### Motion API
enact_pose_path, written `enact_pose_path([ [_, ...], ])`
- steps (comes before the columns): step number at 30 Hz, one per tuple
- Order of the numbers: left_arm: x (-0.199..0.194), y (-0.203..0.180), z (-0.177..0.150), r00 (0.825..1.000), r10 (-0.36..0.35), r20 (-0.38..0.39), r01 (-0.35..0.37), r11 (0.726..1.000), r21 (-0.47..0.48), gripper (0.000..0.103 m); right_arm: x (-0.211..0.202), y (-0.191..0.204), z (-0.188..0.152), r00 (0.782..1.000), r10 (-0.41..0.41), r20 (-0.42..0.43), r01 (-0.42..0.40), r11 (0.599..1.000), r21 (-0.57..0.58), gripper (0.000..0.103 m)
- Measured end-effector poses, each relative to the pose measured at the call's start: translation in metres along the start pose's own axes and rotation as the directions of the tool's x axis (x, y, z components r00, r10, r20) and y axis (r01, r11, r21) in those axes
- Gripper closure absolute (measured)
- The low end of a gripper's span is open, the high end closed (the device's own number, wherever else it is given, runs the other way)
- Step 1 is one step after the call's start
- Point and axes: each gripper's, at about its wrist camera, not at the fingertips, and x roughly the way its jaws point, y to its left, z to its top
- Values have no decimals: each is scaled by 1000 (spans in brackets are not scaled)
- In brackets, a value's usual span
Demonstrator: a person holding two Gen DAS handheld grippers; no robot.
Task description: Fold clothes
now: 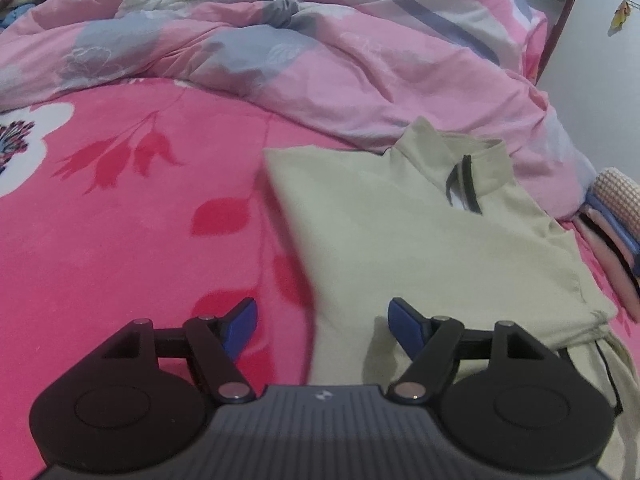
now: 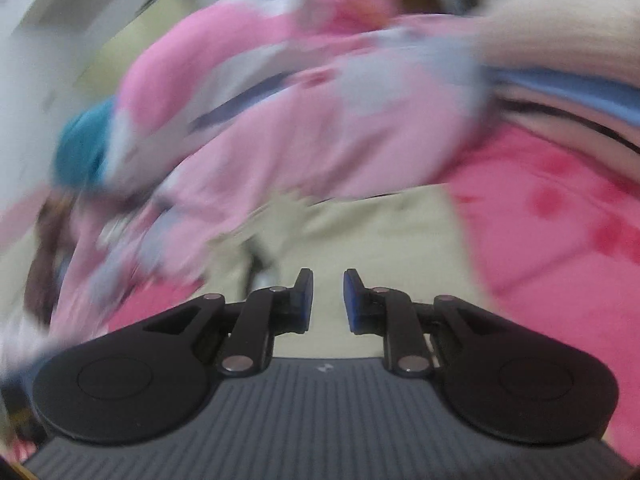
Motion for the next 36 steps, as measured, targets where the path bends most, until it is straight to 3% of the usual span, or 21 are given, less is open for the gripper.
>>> enact_pose_path([
  [3, -1, 7, -11, 1000, 3, -11, -3, 1000, 9, 30, 32, 31, -22, 997, 9, -82, -16, 996, -83, 87],
  [6, -4, 7, -19, 1000, -3, 8, 2, 999, 52, 29, 77, 29, -66, 970, -124, -208, 83, 977, -195, 90],
  [8, -5, 4, -22, 1000, -2, 13, 1, 996, 85, 29, 75, 28, -74, 980, -115, -161, 78, 973, -215, 90],
  [12, -12, 8, -15, 998, -46, 33, 43, 995, 86, 29, 69, 51, -53, 969, -171, -177, 130, 966, -225, 87],
  [15, -10, 7, -8, 995, -75, 70, 66, 991, 116, 28, 64, 90, -42, 981, -109, -159, 60, 956, -287, 87],
  [19, 14, 9, -15, 991, -125, 42, 118, 982, 145, 25, 90, 154, -38, 978, -17, -207, -70, 911, -406, 87],
  [23, 17, 11, -24, 979, -186, 82, 170, 970, 176, 14, 131, 210, -45, 952, 23, -306, -187, 834, -519, 87],
  [27, 20, 20, -26, 963, -252, 92, 236, 960, 152, 10, 181, 241, -63, 902, 13, -432, -285, 769, -572, 88],
  [30, 19, 22, -30, 957, -272, 99, 255, 954, 156, 10, 232, 242, -68, 888, -51, -458, -246, 788, -564, 90],
  [33, 17, 22, -32, 954, -282, 102, 265, 951, 159, 10, 269, 240, -49, 907, -44, -420, -187, 850, -492, 90],
  [36, 16, 23, -31, 951, -294, 101, 277, 949, 152, 10, 287, 243, -34, 910, -59, -409, -140, 887, -439, 83],
])
